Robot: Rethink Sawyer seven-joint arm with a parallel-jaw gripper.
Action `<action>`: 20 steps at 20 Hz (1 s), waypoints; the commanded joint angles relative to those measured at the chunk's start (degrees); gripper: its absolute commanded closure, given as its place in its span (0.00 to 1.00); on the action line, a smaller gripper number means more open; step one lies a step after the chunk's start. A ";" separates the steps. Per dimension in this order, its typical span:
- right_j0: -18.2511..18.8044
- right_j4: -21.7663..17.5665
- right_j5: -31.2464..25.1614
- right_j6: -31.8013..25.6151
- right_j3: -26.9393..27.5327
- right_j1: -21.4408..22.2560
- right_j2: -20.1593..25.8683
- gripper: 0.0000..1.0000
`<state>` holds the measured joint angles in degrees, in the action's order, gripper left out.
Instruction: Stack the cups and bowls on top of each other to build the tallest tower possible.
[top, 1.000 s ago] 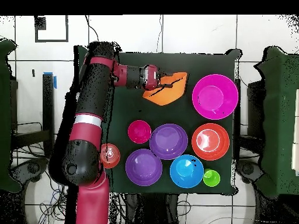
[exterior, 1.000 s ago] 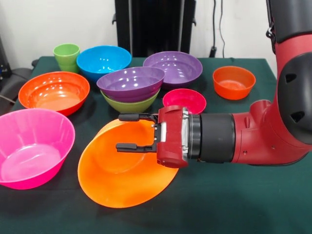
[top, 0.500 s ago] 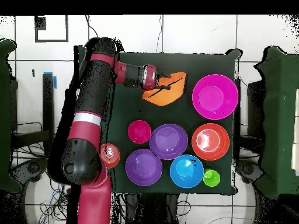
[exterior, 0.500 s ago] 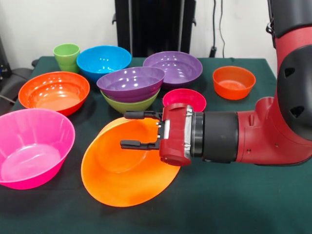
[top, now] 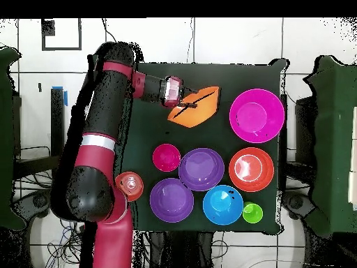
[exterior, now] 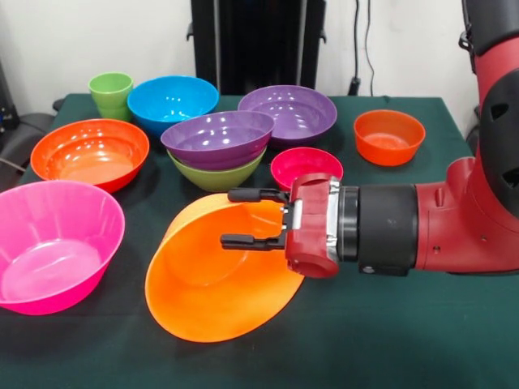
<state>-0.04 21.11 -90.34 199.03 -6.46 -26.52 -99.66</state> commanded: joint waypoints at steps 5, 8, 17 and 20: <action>2.87 28.92 13.08 29.15 5.04 -16.21 -8.96 0.00; 3.77 36.32 11.11 29.72 3.61 -16.30 -16.51 0.00; 5.64 57.58 7.80 28.77 -2.05 -16.62 -36.89 0.00; 6.43 64.02 5.88 27.23 -3.72 -16.75 -43.25 0.00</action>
<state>5.43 62.88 -91.46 202.37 -18.88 -26.66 -134.06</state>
